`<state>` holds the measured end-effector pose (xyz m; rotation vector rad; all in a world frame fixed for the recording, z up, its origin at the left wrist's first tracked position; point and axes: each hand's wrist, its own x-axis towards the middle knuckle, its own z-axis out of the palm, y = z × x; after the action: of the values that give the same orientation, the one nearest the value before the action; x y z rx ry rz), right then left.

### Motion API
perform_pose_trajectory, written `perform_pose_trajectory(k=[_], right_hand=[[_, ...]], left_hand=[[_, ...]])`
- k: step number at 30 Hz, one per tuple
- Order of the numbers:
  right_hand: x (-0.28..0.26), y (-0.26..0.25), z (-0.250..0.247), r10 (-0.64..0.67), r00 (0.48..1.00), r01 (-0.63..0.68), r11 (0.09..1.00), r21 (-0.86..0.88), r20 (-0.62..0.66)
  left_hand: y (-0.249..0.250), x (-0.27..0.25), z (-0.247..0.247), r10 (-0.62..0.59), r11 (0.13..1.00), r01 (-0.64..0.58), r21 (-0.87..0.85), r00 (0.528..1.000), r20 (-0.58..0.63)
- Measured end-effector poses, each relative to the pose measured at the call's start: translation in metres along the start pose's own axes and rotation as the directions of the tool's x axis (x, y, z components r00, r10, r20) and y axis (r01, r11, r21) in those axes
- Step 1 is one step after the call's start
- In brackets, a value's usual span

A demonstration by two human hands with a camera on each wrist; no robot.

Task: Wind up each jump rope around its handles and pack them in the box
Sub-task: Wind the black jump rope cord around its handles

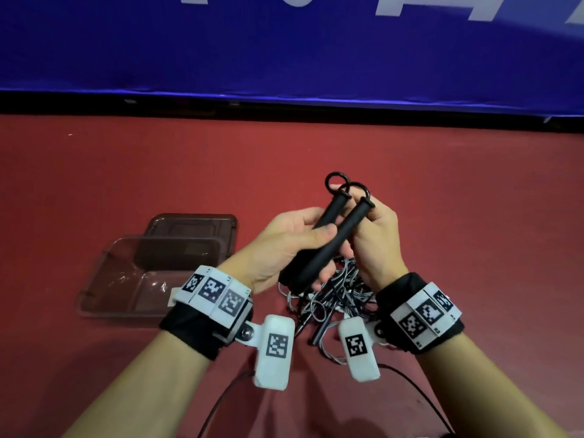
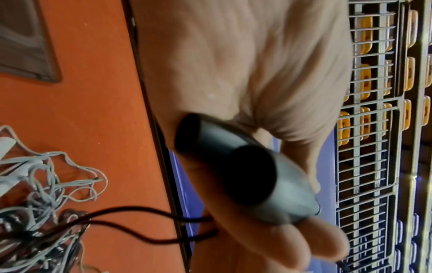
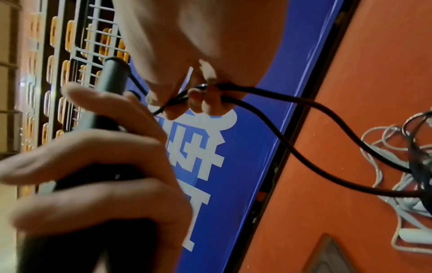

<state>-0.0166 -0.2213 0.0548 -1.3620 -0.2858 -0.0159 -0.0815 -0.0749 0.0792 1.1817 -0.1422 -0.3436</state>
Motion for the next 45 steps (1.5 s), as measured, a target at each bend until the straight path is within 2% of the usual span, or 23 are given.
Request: perform_pose_trajectory(k=[3,6,9,12,14,16,19,22,26,29,32,34,37,41,45], right_hand=[[-0.003,-0.003,0.006,0.136,0.983,-0.151,0.981,0.124,0.121],[-0.003,-0.002,0.004,0.222,0.946,-0.275,0.936,0.221,0.235],[0.0,0.0,0.0,0.279,0.917,-0.334,0.928,0.166,0.285],[0.001,0.008,-0.002,0.36,0.874,-0.391,0.92,0.03,0.327],[0.001,0.014,-0.002,0.387,0.86,-0.402,0.915,-0.023,0.333],[0.0,0.016,-0.001,0.378,0.868,-0.378,0.924,-0.065,0.323],[-0.004,0.01,0.001,0.338,0.869,-0.367,0.93,0.012,0.362],[-0.004,0.014,0.005,0.326,0.831,-0.402,0.912,0.081,0.45],[0.0,0.025,0.003,0.39,0.84,-0.378,0.919,-0.109,0.377],[0.002,0.026,-0.005,0.443,0.851,-0.306,0.855,-0.419,0.282],[0.004,0.029,-0.019,0.398,0.876,-0.052,0.641,-0.766,0.273],[0.005,0.025,-0.026,0.319,0.893,0.082,0.579,-0.812,0.318],[0.007,0.018,-0.032,0.239,0.886,0.228,0.52,-0.823,0.396],[0.011,0.012,-0.036,0.162,0.893,0.34,0.368,-0.865,0.42],[0.006,0.012,-0.035,0.057,0.86,0.478,0.257,-0.84,0.507]], left_hand=[[-0.006,0.0,-0.006,-0.025,0.999,0.024,-0.026,0.998,-0.056],[-0.007,-0.001,-0.014,-0.013,0.999,0.017,0.05,0.997,-0.076],[-0.008,-0.003,-0.018,0.026,0.989,-0.019,0.145,0.998,-0.049],[-0.009,-0.004,-0.019,0.049,0.981,-0.048,0.187,0.999,-0.001],[-0.01,-0.005,-0.018,0.066,0.978,-0.056,0.201,0.997,-0.043],[-0.012,-0.005,-0.018,0.086,0.978,-0.064,0.2,0.991,-0.103],[-0.016,-0.003,-0.018,0.101,0.979,-0.062,0.192,0.975,-0.197],[-0.022,0.002,-0.024,0.136,0.976,-0.07,0.204,0.934,-0.329],[-0.034,0.007,-0.036,0.121,0.967,-0.009,0.256,0.897,-0.425],[-0.042,0.008,-0.042,0.101,0.95,0.06,0.307,0.87,-0.482],[-0.044,0.006,-0.056,0.063,0.923,0.142,0.357,0.861,-0.505],[-0.044,0.004,-0.065,0.035,0.898,0.19,0.396,0.867,-0.497],[-0.046,0.003,-0.068,0.029,0.895,0.216,0.391,0.846,-0.533],[-0.047,0.004,-0.06,-0.06,0.941,0.229,0.25,0.838,-0.543],[-0.042,0.002,-0.062,-0.088,0.97,0.196,0.144,0.837,-0.541]])
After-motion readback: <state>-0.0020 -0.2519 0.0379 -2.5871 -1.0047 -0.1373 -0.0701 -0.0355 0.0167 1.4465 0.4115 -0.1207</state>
